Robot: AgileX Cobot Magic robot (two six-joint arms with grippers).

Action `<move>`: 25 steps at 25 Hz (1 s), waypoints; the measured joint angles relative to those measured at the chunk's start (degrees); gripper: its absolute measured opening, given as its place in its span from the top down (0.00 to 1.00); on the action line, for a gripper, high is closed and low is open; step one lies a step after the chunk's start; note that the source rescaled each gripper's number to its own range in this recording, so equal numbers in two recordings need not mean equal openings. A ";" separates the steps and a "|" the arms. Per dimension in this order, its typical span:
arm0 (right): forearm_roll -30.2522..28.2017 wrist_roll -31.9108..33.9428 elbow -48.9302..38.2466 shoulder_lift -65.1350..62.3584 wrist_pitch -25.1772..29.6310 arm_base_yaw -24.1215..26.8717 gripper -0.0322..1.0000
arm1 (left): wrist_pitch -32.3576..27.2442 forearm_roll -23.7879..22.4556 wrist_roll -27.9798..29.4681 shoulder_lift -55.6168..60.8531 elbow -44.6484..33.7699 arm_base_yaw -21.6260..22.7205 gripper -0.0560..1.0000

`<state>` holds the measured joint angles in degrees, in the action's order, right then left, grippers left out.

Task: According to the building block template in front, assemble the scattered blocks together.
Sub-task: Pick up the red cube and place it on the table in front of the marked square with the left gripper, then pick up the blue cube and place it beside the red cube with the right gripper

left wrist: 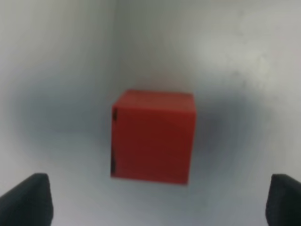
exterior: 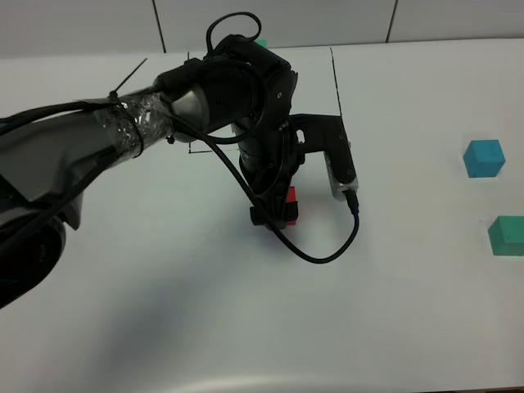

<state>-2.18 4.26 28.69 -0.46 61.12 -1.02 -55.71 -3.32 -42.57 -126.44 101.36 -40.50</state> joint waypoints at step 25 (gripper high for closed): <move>0.16 0.02 0.00 0.00 0.00 0.00 0.29 | -1.90 -2.92 28.96 21.92 -6.57 14.63 0.00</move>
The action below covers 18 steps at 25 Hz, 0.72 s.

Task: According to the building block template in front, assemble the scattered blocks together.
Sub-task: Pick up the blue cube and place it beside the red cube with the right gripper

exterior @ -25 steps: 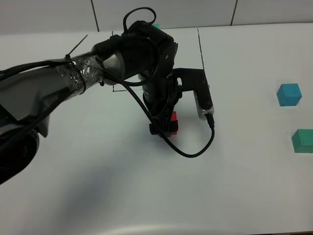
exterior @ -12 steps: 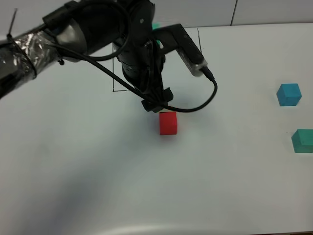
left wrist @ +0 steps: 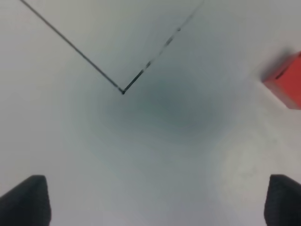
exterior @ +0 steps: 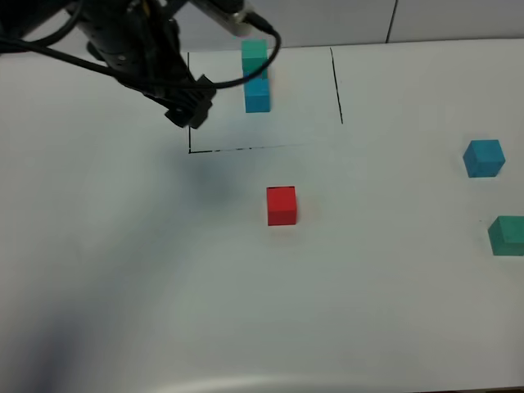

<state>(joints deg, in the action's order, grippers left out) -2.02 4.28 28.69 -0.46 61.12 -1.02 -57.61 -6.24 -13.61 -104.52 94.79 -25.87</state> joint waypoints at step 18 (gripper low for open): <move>0.09 0.11 0.00 0.00 0.00 0.00 0.29 | 6.42 -8.18 20.44 28.46 -22.53 15.71 0.00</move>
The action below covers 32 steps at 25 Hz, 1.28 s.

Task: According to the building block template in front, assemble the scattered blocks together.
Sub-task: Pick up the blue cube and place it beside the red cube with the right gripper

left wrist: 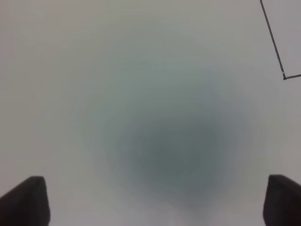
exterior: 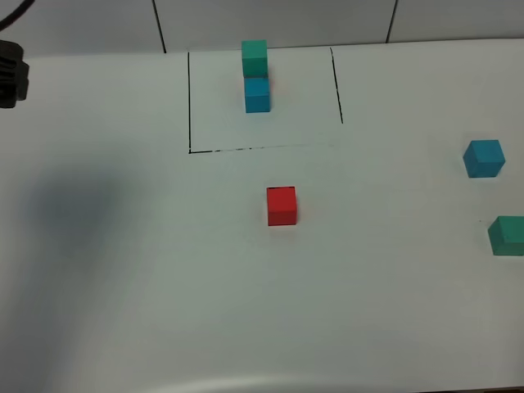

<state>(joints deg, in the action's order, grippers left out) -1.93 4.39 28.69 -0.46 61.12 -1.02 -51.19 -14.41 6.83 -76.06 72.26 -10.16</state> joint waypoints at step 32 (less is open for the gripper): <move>0.48 -0.05 0.00 0.00 0.00 0.00 0.29 | -2.45 14.41 -4.36 65.15 -40.13 -3.07 0.02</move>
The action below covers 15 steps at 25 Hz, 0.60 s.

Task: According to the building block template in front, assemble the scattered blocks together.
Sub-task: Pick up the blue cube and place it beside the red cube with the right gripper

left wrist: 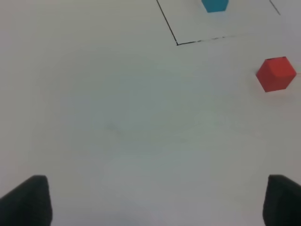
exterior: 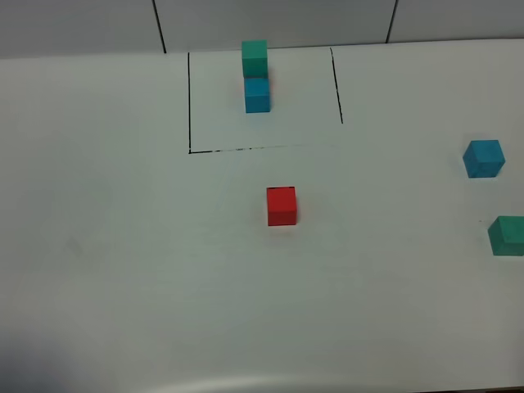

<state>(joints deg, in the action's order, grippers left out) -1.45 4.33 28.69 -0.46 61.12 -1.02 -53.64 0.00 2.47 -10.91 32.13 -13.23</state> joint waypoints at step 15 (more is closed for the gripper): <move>0.51 0.00 0.00 0.00 0.00 0.00 0.29 | -7.27 2.90 -1.45 11.15 -3.14 0.00 0.06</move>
<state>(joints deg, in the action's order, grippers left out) -0.94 4.33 28.69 -0.46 61.12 -1.02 -60.91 2.90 1.01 0.24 29.00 -13.23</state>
